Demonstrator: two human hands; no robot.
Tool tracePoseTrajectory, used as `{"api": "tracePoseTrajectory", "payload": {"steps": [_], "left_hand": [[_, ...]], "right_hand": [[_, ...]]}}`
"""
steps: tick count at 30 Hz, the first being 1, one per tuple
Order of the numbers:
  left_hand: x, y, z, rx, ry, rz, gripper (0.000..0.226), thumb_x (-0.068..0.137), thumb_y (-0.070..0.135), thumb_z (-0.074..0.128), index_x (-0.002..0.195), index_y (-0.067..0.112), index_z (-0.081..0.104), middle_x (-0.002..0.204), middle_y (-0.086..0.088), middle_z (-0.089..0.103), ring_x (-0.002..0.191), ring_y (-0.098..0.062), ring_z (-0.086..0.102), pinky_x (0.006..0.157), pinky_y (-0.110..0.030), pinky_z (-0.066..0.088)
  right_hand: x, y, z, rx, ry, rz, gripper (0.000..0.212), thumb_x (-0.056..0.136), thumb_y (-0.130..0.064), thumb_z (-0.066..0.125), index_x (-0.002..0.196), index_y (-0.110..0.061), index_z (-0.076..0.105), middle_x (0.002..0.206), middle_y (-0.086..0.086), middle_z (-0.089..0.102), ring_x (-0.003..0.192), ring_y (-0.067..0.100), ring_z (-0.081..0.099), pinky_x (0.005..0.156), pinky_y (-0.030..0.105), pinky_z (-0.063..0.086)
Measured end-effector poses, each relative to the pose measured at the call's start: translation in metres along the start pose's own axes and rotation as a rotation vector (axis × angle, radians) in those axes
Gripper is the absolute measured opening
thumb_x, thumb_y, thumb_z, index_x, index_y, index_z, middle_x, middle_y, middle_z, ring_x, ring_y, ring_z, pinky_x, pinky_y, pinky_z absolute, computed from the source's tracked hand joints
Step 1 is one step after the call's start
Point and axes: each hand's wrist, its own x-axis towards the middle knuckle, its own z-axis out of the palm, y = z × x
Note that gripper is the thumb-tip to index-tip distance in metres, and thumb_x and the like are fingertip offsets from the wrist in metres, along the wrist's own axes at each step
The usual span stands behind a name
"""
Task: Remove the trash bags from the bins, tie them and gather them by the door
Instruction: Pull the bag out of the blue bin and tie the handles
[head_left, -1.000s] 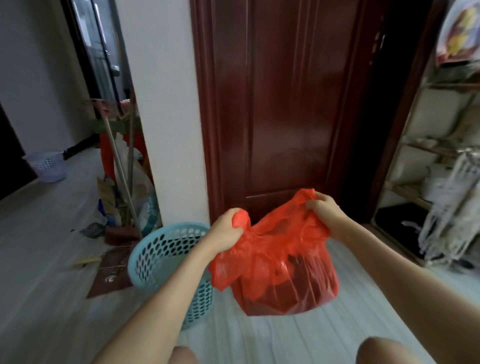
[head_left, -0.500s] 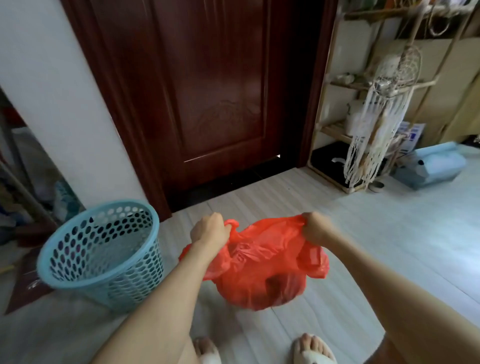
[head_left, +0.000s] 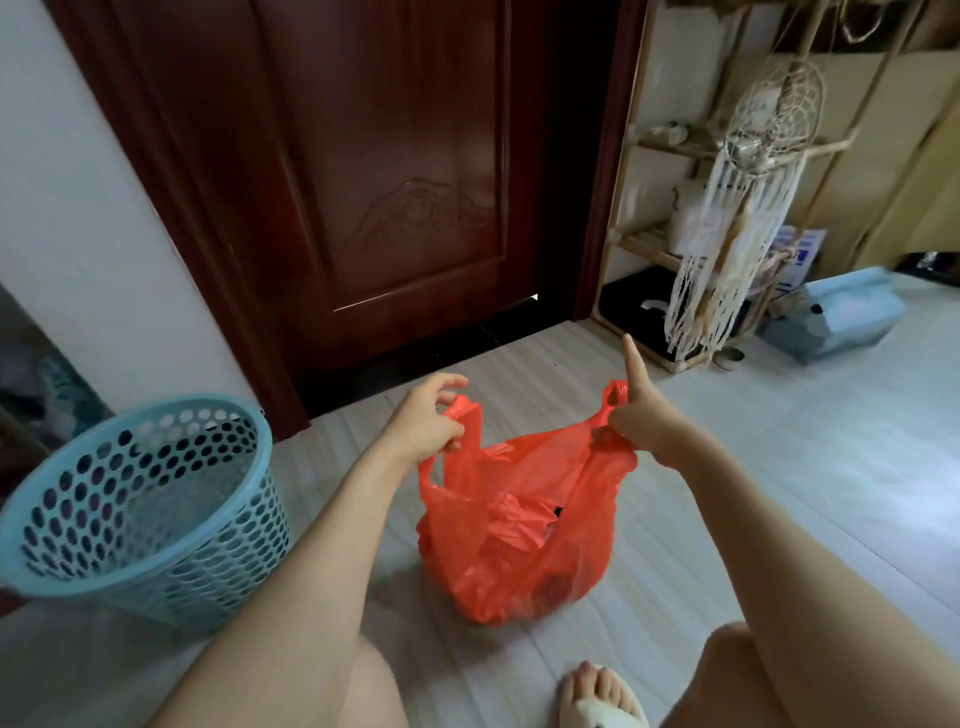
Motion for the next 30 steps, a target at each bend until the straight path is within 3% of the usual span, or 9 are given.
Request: {"api": "tracePoseTrajectory", "payload": {"steps": [3, 5, 9, 11, 14, 19, 25, 27, 30], "left_hand": [[0.004, -0.009, -0.005, 0.376, 0.182, 0.073, 0.022, 0.084, 0.006, 0.049, 0.098, 0.012, 0.065, 0.093, -0.016, 0.070, 0.075, -0.035, 0.068, 0.069, -0.040, 0.059], [0.001, -0.006, -0.011, 0.544, 0.337, 0.038, 0.023, 0.087, 0.027, 0.050, 0.080, 0.010, 0.065, 0.085, -0.017, 0.071, 0.083, -0.036, 0.066, 0.075, -0.037, 0.055], [-0.003, 0.005, -0.010, 0.283, 0.310, 0.012, 0.033, 0.078, 0.035, 0.059, 0.057, 0.009, 0.060, 0.061, 0.000, 0.062, 0.062, -0.017, 0.056, 0.063, -0.027, 0.038], [-0.009, 0.012, -0.009, -0.263, 0.166, 0.009, 0.018, 0.073, 0.024, 0.065, 0.058, 0.017, 0.059, 0.055, 0.009, 0.056, 0.058, -0.008, 0.049, 0.063, -0.027, 0.036], [-0.013, 0.020, -0.010, -0.748, 0.042, 0.044, 0.022, 0.083, 0.003, 0.056, 0.092, 0.024, 0.054, 0.099, 0.001, 0.058, 0.089, -0.012, 0.054, 0.068, -0.026, 0.038], [-0.013, 0.020, -0.007, -0.473, 0.054, 0.260, 0.080, 0.083, -0.012, 0.053, 0.127, 0.047, 0.022, 0.138, -0.013, 0.044, 0.123, -0.019, 0.051, 0.065, -0.012, 0.052], [-0.004, 0.003, -0.009, -0.318, 0.250, 0.284, 0.045, 0.092, -0.007, 0.043, 0.123, 0.021, 0.028, 0.117, -0.024, 0.059, 0.065, -0.015, 0.071, 0.055, -0.021, 0.055], [-0.003, 0.001, -0.005, -0.339, 0.267, 0.225, 0.023, 0.094, 0.000, 0.043, 0.104, 0.017, 0.033, 0.089, -0.018, 0.066, 0.052, -0.011, 0.069, 0.056, -0.029, 0.057], [0.008, -0.001, 0.005, -0.292, 0.251, 0.176, 0.017, 0.094, 0.007, 0.046, 0.083, 0.019, 0.040, 0.074, -0.009, 0.066, 0.048, -0.010, 0.066, 0.063, -0.032, 0.056]], "right_hand": [[0.013, 0.004, 0.002, -0.112, 0.135, 0.047, 0.064, 0.086, 0.007, 0.037, 0.144, -0.008, 0.018, 0.099, 0.017, 0.059, 0.072, 0.030, 0.062, 0.063, 0.037, 0.049], [0.016, 0.007, -0.001, -0.027, 0.189, 0.072, 0.019, 0.088, 0.002, 0.042, 0.100, 0.006, 0.057, 0.079, 0.018, 0.064, 0.046, 0.014, 0.063, 0.062, 0.037, 0.053], [0.018, 0.010, -0.001, -0.122, 0.376, -0.067, 0.040, 0.091, -0.017, 0.045, 0.052, -0.007, 0.042, 0.058, 0.016, 0.055, 0.061, 0.029, 0.054, 0.061, 0.035, 0.044], [0.015, 0.006, 0.004, -0.128, 0.421, -0.182, 0.042, 0.093, -0.016, 0.040, 0.053, -0.008, 0.031, 0.051, 0.009, 0.035, 0.066, 0.023, 0.039, 0.049, 0.031, 0.026], [0.010, -0.002, 0.008, 0.277, 0.375, -0.249, 0.036, 0.095, -0.024, 0.037, 0.063, -0.008, 0.042, 0.060, 0.002, 0.047, 0.057, 0.016, 0.040, 0.049, 0.027, 0.029], [0.000, -0.014, 0.001, 0.734, 0.272, -0.305, 0.028, 0.093, -0.025, 0.051, 0.118, -0.015, 0.057, 0.096, 0.001, 0.067, 0.086, 0.016, 0.067, 0.074, 0.029, 0.052], [0.000, -0.003, 0.011, 0.193, 0.077, -0.374, 0.087, 0.088, 0.002, 0.048, 0.145, -0.036, -0.006, 0.156, 0.007, 0.019, 0.130, 0.026, 0.045, 0.108, 0.040, 0.039], [0.003, -0.002, 0.015, 0.129, 0.145, -0.342, 0.078, 0.087, 0.008, 0.035, 0.147, -0.030, 0.001, 0.150, 0.012, 0.032, 0.132, 0.031, 0.040, 0.110, 0.042, 0.036], [0.009, -0.001, 0.024, 0.247, 0.222, -0.213, 0.047, 0.087, 0.008, 0.025, 0.128, -0.015, 0.027, 0.089, 0.011, 0.058, 0.087, 0.029, 0.057, 0.079, 0.045, 0.051]]}}
